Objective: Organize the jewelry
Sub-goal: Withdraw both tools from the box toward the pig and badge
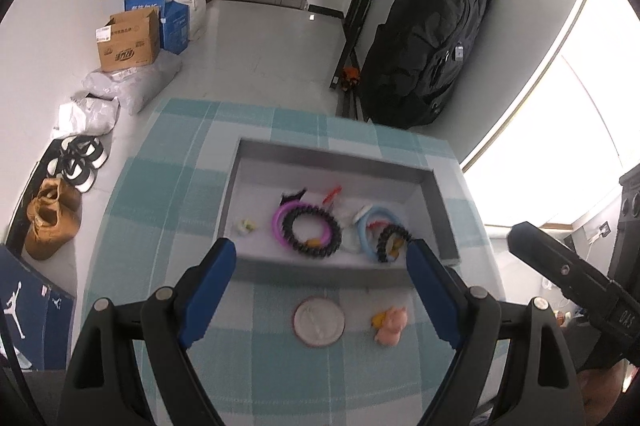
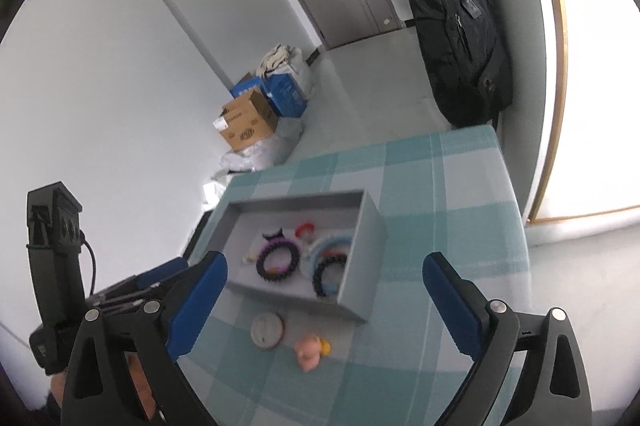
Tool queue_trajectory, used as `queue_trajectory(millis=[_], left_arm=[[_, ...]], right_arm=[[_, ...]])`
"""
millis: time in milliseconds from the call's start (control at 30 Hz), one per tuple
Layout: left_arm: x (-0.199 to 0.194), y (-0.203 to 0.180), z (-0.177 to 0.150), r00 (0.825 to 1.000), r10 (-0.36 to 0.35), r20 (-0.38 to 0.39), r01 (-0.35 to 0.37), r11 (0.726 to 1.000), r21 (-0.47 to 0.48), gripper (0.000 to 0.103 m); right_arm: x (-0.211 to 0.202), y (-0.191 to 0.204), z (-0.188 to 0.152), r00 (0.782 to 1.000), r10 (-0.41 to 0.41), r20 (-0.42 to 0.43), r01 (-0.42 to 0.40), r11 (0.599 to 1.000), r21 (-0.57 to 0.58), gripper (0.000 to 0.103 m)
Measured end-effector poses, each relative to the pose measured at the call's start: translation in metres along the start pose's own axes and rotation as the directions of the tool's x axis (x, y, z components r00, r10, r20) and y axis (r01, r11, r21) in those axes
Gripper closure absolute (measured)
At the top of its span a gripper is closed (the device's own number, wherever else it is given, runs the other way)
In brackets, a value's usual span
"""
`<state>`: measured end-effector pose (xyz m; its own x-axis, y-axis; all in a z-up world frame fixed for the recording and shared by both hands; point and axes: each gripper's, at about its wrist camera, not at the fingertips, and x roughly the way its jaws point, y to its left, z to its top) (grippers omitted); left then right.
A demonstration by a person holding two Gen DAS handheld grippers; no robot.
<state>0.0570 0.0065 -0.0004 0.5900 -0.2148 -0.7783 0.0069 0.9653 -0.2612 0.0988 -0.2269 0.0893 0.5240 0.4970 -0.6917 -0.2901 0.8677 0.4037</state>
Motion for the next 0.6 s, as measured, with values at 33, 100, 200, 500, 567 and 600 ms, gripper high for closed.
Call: queue_trajectory(millis=[33,100,200,500,567,600], left_arm=[[0.000,0.002,-0.003,1.000,0.005,-0.004,-0.005,1.000,-0.006,0.019],[-0.001,0.007,-0.008,1.000,0.008,-0.013,-0.008,1.000,-0.025,0.019],[-0.001,0.009,-0.012,0.999,0.038,-0.011,-0.038,0.999,-0.020,0.019],[0.008,0.013,-0.025,0.995,0.073,-0.061,-0.074,0.997,-0.003,0.019],[0.008,0.018,-0.025,0.995,0.074,-0.071,-0.076,0.997,-0.026,0.019],[0.007,0.021,-0.024,0.994,0.075,-0.074,-0.078,0.996,-0.035,0.019]], right_arm=[[-0.002,0.000,-0.004,1.000,-0.003,-0.004,0.003,1.000,-0.006,0.004],[-0.007,0.001,-0.012,1.000,-0.017,-0.011,0.017,1.000,-0.018,0.003],[-0.009,0.002,-0.020,0.999,-0.038,-0.021,0.037,0.998,-0.046,0.003],[-0.005,0.006,-0.042,0.996,-0.046,-0.075,0.039,0.995,-0.091,0.003],[0.001,0.010,-0.046,0.994,-0.053,-0.099,0.042,0.993,-0.109,0.005],[0.004,0.011,-0.048,0.992,-0.054,-0.114,0.041,0.992,-0.117,0.007]])
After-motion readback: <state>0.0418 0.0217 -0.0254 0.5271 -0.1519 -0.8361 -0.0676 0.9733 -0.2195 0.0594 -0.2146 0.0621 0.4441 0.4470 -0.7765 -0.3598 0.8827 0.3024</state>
